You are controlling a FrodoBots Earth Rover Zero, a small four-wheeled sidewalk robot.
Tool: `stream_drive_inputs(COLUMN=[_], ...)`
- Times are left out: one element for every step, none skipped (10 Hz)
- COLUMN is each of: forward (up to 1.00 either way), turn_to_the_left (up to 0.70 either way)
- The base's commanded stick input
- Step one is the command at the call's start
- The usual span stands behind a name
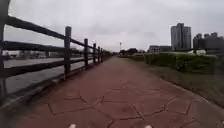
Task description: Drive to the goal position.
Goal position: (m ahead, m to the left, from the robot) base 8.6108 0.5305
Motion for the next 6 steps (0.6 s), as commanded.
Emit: stream_drive_inputs(forward=[1.0, 1.0, 1.0, 1.0, 1.0, 1.0], turn_to_the_left=[0.0, 0.0, 0.0, -0.4, -0.4, -0.4])
